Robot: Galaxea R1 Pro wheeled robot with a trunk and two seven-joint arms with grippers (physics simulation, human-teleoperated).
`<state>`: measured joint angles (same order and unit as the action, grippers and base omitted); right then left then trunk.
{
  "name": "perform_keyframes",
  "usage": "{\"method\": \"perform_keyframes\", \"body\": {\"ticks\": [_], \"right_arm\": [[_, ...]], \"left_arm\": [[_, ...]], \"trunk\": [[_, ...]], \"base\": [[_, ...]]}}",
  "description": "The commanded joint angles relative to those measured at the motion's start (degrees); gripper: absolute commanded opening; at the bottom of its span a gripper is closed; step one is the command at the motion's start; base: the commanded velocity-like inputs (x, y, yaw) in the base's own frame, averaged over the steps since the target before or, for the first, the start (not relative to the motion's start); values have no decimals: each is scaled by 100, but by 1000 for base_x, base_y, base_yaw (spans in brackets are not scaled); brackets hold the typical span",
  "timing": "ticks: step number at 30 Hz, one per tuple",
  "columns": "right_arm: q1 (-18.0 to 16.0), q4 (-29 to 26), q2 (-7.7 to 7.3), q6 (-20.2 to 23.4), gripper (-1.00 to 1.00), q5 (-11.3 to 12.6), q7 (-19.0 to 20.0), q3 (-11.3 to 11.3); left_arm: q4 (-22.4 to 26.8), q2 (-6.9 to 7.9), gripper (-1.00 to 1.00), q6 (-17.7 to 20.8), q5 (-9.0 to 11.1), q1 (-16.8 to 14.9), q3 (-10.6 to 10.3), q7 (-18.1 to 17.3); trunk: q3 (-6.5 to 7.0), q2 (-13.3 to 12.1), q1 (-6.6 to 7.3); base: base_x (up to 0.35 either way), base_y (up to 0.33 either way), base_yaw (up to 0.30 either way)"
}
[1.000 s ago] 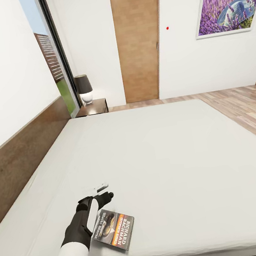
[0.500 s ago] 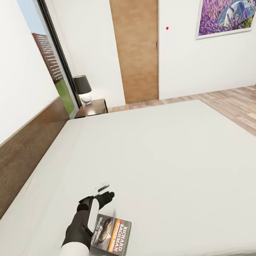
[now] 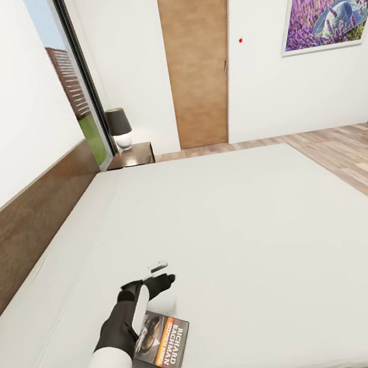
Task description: In the bedroom, move the book from the bed onto either nightstand, and place the two sandals side by side next to the bed.
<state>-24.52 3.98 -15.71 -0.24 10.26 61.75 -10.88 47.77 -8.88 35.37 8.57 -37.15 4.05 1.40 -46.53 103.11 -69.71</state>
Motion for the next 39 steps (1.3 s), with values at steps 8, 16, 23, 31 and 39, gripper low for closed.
{"method": "perform_keyframes", "body": {"ticks": [8, 16, 23, 31, 39], "right_arm": [[-9, 24, -2, -2, 100, 28, 22, -2], [-9, 24, -2, -2, 100, 28, 22, -2], [-9, 24, -2, -3, 100, 28, 22, -2], [-9, 24, -1, -2, 100, 28, 22, -2], [-9, 24, -2, -3, 100, 28, 22, -2]], "left_arm": [[19, 8, 100, 23, 40, -3, -33, -43], [22, 16, 100, 23, 39, -3, -12, -44], [22, 18, 100, 23, 41, -3, -9, -44], [28, 18, 100, 23, 43, -3, -6, -44], [27, 18, 100, 23, 42, -3, -1, -44]], "trunk": [[-5, 3, 1], [-59, 123, -65], [-185, 404, -219], [-220, 484, -263], [-310, 684, -373]], "base": [[0, 0, 0], [0, 0, 0], [0, 0, 0], [0, 0, 0], [0, 0, 0]]}}
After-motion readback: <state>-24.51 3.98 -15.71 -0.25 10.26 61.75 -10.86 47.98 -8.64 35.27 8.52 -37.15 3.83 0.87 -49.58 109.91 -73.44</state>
